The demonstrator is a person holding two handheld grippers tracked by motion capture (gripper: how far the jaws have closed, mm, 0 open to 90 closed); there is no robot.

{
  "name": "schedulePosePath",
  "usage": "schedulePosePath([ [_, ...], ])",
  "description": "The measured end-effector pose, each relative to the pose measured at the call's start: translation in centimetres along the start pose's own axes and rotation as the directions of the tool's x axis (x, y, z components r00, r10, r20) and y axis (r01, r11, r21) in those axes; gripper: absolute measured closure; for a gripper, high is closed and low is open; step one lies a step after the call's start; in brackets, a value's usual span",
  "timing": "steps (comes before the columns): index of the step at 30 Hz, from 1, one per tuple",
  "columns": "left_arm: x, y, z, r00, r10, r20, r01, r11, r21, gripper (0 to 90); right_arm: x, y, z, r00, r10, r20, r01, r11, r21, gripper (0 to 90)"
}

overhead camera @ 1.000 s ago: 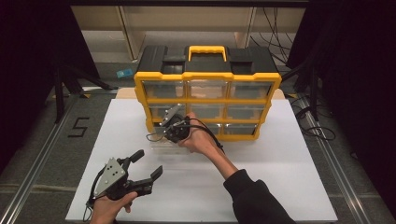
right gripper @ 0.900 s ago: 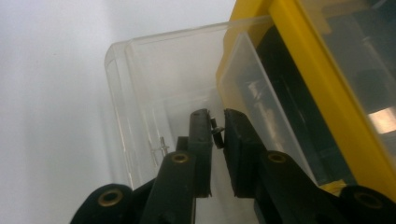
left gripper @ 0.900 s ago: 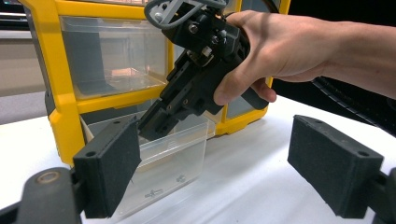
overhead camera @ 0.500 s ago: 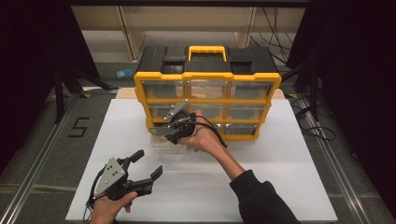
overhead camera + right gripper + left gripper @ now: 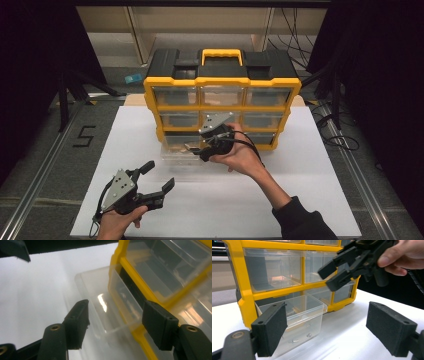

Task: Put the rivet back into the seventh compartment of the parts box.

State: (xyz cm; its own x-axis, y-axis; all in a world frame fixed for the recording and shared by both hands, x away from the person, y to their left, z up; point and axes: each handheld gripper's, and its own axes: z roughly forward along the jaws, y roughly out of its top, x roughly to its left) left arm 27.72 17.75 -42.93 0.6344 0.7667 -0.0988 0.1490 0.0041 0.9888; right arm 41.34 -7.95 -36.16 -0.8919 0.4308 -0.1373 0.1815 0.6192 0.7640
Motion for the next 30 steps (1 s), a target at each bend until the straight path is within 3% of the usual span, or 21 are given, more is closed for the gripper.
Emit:
schedulePosePath([
  [7,-0.1,0.1,-0.1,0.9999,-0.01,0.009,0.01,0.9999,0.007,16.6,-0.4,-1.4,-1.3,0.9987,0.046,-0.019,-0.047,0.998,-0.042,38.4],
  [8,-0.1,0.0,-0.1,0.9998,-0.017,0.012,0.017,0.9998,0.007,16.6,-0.5,-1.4,-1.4,0.9981,0.057,-0.022,-0.058,0.997,-0.05,38.1],
  [9,-0.4,0.0,-0.1,0.998,-0.055,0.031,0.055,0.9985,0.008,16.6,-0.5,-1.4,-1.5,0.9979,0.062,-0.022,-0.063,0.996,-0.064,37.9],
  [11,0.0,0.1,-0.1,1.0,-0.003,0.008,0.003,1.0,0.005,16.6,-0.6,-1.3,-1.7,0.9979,0.063,-0.014,-0.064,0.994,-0.089,37.1],
  [12,0.1,0.1,-0.2,1.0,0.004,0.008,-0.004,1.0,0.007,16.6,-0.6,-1.3,-1.9,0.9974,0.068,-0.023,-0.07,0.994,-0.087,36.9],
  [19,0.0,0.1,0.0,1.0,0.003,0.001,-0.003,1.0,0.0,16.6,-0.3,-2.5,-3.1,0.9955,0.093,-0.016,-0.094,0.987,-0.127,35.7],
  [22,0.0,0.1,-0.1,1.0,0.005,0.001,-0.005,1.0,0.0,16.6,-0.2,-2.9,-3.7,0.9914,0.125,-0.038,-0.13,0.981,-0.146,35.6],
  [30,0.0,0.1,-0.1,1.0,0.002,-0.001,-0.002,1.0,-0.002,16.6,0.2,-4.0,-4.8,0.9884,0.144,-0.048,-0.15,0.973,-0.174,34.5],
])
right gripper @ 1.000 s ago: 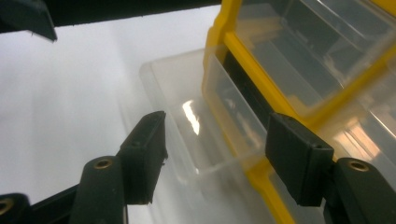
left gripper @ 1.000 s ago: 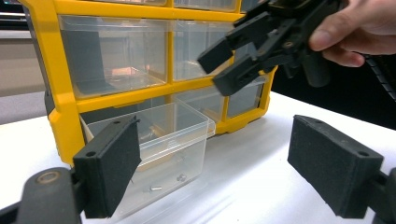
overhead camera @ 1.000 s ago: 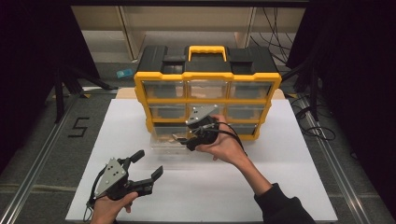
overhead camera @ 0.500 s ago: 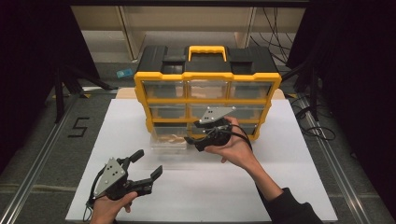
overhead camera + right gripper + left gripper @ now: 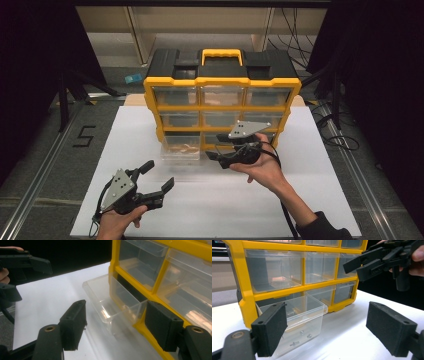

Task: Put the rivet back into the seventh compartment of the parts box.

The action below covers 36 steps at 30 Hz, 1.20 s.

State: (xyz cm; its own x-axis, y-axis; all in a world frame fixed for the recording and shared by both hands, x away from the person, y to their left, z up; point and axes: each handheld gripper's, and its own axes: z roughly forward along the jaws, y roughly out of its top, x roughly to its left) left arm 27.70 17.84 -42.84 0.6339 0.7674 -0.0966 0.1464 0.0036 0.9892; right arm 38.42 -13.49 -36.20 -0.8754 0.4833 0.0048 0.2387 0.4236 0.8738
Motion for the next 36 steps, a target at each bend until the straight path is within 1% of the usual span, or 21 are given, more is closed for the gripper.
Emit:
schedulePosePath([
  [1,0.0,0.0,0.0,1.0,-0.002,-0.001,0.002,1.0,-0.001,16.6,0.0,-0.2,-0.1,0.9999,-0.002,0.011,0.002,1.0,-0.013,34.5],
  [5,0.0,0.0,0.0,1.0,-0.002,-0.001,0.002,1.0,-0.001,16.6,0.1,-0.9,-0.8,0.9999,0.011,0.008,-0.011,1.0,-0.014,34.5],
  [6,0.0,0.0,0.0,1.0,-0.001,-0.001,0.001,1.0,-0.001,16.6,0.1,-1.1,-1.0,0.9998,0.007,0.019,-0.007,1.0,-0.03,34.4],
  [8,0.0,0.0,0.0,1.0,-0.001,0.0,0.001,1.0,-0.003,16.6,0.1,-1.4,-1.4,0.9998,0.011,0.014,-0.011,0.999,-0.033,34.4],
  [9,0.0,0.0,0.0,1.0,0.0,0.0,0.0,1.0,-0.003,16.6,0.1,-1.6,-1.5,0.9997,0.024,0.011,-0.024,0.999,-0.042,34.3],
  [10,0.0,0.0,0.0,1.0,-0.001,0.0,0.001,1.0,-0.003,16.6,0.1,-1.8,-1.6,0.9997,0.016,0.017,-0.015,0.999,-0.049,34.2],
  [12,0.0,0.0,0.1,1.0,-0.006,0.002,0.006,1.0,-0.006,16.6,0.1,-2.2,-1.9,0.9989,0.045,0.012,-0.044,0.998,-0.051,34.1],
  [13,0.0,0.0,0.0,1.0,-0.004,0.0,0.004,1.0,-0.001,16.6,0.0,-2.4,-2.1,0.9989,0.045,0.015,-0.043,0.997,-0.068,34.1],
  [15,0.0,0.0,0.0,1.0,0.0,0.0,0.0,1.0,-0.001,16.6,0.1,-2.8,-2.4,0.9981,0.061,0.0,-0.061,0.996,-0.063,34.0],
  [16,0.0,0.0,0.0,1.0,-0.001,0.0,0.001,1.0,-0.001,16.6,0.0,-3.0,-2.4,0.9983,0.057,0.008,-0.056,0.996,-0.07,33.9],
  [18,0.0,0.0,0.0,1.0,-0.003,0.0,0.003,1.0,0.0,16.6,0.1,-3.4,-2.7,0.9974,0.071,0.005,-0.071,0.996,-0.055,33.9],
  [20,0.0,0.0,0.0,1.0,-0.004,0.0,0.004,1.0,-0.001,16.6,0.1,-3.8,-2.9,0.9973,0.071,0.017,-0.07,0.996,-0.057,33.8],
  [21,0.0,0.0,0.0,1.0,-0.003,0.0,0.003,1.0,-0.001,16.6,0.2,-3.9,-2.9,0.9968,0.081,0.001,-0.08,0.995,-0.062,33.7],
  [22,0.0,0.0,0.0,1.0,-0.003,0.001,0.003,1.0,-0.001,16.6,0.2,-4.0,-3.0,0.9977,0.067,0.011,-0.066,0.995,-0.068,33.7],
  [23,0.0,0.0,0.0,1.0,-0.003,0.001,0.003,1.0,-0.001,16.6,0.2,-4.1,-3.2,0.9972,0.074,0.008,-0.074,0.995,-0.068,33.6],
  [25,0.0,0.0,0.0,1.0,-0.003,0.001,0.003,1.0,0.0,16.6,0.3,-4.2,-3.3,0.9979,0.064,0.012,-0.063,0.994,-0.089,33.2],
  [26,0.0,0.0,0.0,1.0,-0.002,0.002,0.002,1.0,0.0,16.6,0.4,-4.3,-3.5,0.9971,0.076,0.008,-0.075,0.994,-0.086,32.6],
  [29,0.0,0.0,0.0,1.0,-0.001,0.002,0.001,1.0,0.001,16.6,0.5,-4.5,-3.8,0.9978,0.065,0.01,-0.064,0.993,-0.098,31.5],
  [33,0.0,0.0,0.0,1.0,0.001,0.004,-0.001,1.0,0.002,16.6,0.6,-5.0,-4.1,0.9972,0.074,0.008,-0.073,0.993,-0.094,30.6],
  [34,0.0,0.0,0.1,1.0,0.0,0.005,0.0,1.0,0.002,16.6,0.6,-5.2,-4.2,0.9979,0.062,0.019,-0.06,0.993,-0.103,30.0],
  [36,0.0,0.0,0.1,1.0,0.0,0.007,0.0,1.0,0.003,16.6,0.7,-5.4,-4.3,0.9977,0.063,0.022,-0.061,0.993,-0.098,28.4],
])
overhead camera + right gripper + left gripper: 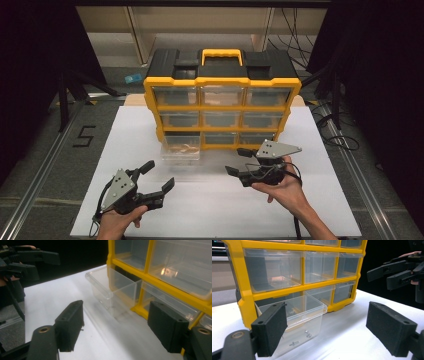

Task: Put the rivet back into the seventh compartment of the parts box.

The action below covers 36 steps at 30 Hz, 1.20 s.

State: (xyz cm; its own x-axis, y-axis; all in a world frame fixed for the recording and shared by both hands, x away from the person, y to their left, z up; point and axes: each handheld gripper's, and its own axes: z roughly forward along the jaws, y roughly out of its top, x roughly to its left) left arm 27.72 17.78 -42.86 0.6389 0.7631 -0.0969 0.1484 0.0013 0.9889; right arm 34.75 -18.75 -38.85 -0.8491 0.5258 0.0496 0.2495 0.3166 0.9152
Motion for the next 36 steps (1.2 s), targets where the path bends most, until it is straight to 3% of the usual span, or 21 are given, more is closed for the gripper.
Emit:
schedulePosePath([
  [11,-0.1,0.0,0.0,1.0,0.0,0.003,0.0,1.0,0.005,16.6,0.0,-1.1,-1.3,0.9992,0.033,0.024,-0.032,0.999,-0.021,22.4],
  [13,-0.1,-0.1,0.0,1.0,0.0,0.005,0.0,1.0,0.006,16.5,-0.1,-1.3,-1.4,0.9989,0.019,0.042,-0.017,0.999,-0.036,21.9],
  [16,-0.1,-0.1,0.0,1.0,0.0,0.006,0.0,1.0,0.006,16.5,0.0,-1.6,-1.6,0.9986,0.044,0.031,-0.043,0.998,-0.035,21.8],
  [36,-0.1,-0.1,0.0,1.0,0.002,0.01,-0.003,0.9999,0.012,16.3,0.7,-3.7,-3.1,0.9967,0.007,0.081,-0.004,1.0,-0.028,21.4],
])
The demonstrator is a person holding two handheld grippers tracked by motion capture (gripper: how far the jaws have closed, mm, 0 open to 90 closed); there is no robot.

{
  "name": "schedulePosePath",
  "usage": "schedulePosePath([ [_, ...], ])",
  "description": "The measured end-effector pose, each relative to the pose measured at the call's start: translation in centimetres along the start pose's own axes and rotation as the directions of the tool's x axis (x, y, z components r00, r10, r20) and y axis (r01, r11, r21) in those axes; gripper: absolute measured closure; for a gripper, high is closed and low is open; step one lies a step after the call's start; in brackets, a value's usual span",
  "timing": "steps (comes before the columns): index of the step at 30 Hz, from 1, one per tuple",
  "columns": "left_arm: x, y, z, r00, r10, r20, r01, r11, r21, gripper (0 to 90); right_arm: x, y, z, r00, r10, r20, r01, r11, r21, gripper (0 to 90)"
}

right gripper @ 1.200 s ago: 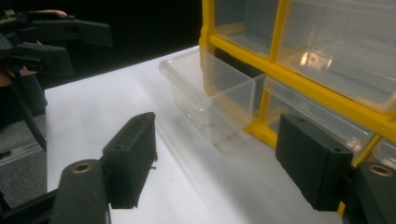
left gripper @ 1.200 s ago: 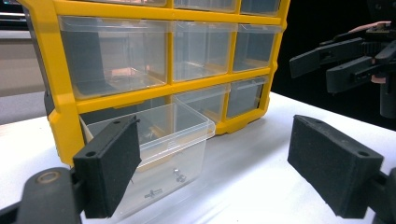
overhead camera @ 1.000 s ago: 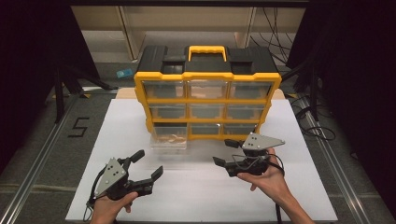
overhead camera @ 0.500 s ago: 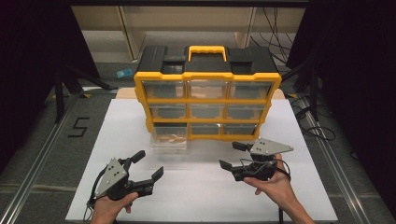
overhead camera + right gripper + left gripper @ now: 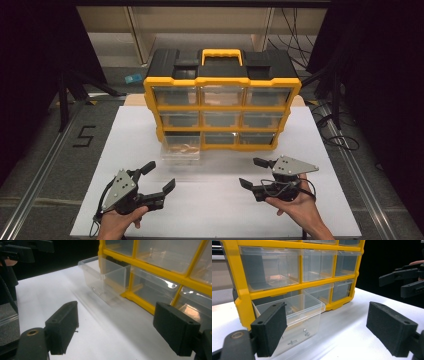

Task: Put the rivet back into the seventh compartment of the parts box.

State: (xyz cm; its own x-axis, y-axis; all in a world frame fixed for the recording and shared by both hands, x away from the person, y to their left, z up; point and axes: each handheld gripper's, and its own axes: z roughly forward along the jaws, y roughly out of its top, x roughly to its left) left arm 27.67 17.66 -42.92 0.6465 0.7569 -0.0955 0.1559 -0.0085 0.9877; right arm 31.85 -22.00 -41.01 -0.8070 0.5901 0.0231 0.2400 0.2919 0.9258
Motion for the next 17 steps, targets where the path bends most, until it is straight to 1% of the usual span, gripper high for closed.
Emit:
schedulePosePath([
  [1,0.01,0.0,0.0,1.0,0.0,0.0,0.0,1.0,0.0,16.2,0.04,-0.09,-0.2,1.0,-0.003,0.0,0.003,1.0,0.005,21.5],
  [2,0.03,-0.01,0.02,1.0,-0.001,0.0,0.001,1.0,-0.001,16.3,0.17,-0.18,-0.34,1.0,0.004,0.002,-0.004,1.0,0.001,21.6],
  [3,0.03,-0.01,0.02,1.0,-0.001,0.0,0.001,1.0,0.0,16.3,0.18,-0.27,-0.4,1.0,-0.003,0.009,0.003,1.0,-0.011,21.6],
  [4,0.03,-0.01,0.01,1.0,0.001,0.0,-0.001,1.0,0.001,16.3,0.21,-0.35,-0.47,1.0,-0.002,0.002,0.003,1.0,-0.028,21.6],
  [5,0.0,0.0,0.01,1.0,0.0,0.0,0.0,1.0,0.001,16.3,0.29,-0.39,-0.75,1.0,0.007,0.002,-0.007,1.0,-0.012,21.8],
  [6,-0.01,0.0,0.02,1.0,0.001,0.0,-0.001,1.0,0.0,16.3,0.29,-0.49,-0.84,1.0,0.003,0.006,-0.003,1.0,-0.017,21.8],
  [7,-0.01,0.0,0.02,1.0,0.001,0.0,-0.001,1.0,0.002,16.3,0.4,-0.61,-0.82,0.9999,0.011,0.013,-0.01,1.0,-0.029,21.8],
  [9,0.01,-0.04,0.09,1.0,0.001,0.004,-0.001,1.0,-0.006,16.3,0.37,-0.77,-0.93,1.0,0.008,0.004,-0.008,1.0,-0.017,21.8],
  [11,-0.01,0.0,0.02,1.0,0.003,0.001,-0.003,1.0,0.002,16.3,0.4,-0.86,-0.84,0.9999,0.013,0.001,-0.013,1.0,-0.028,21.8],
  [14,0.02,-0.06,0.12,1.0,0.0,0.006,0.0,1.0,-0.008,16.3,0.39,-0.81,-0.95,0.9999,0.006,0.012,-0.006,1.0,-0.006,21.8],
  [15,0.02,-0.05,0.12,1.0,0.0,0.006,0.0,1.0,-0.007,16.3,0.4,-0.83,-0.81,1.0,0.006,0.002,-0.006,1.0,-0.014,21.8],
  [17,-0.01,-0.01,0.07,1.0,0.002,0.003,-0.002,1.0,-0.002,16.3,0.41,-0.86,-0.77,1.0,0.005,0.0,-0.005,1.0,-0.013,21.8],
])
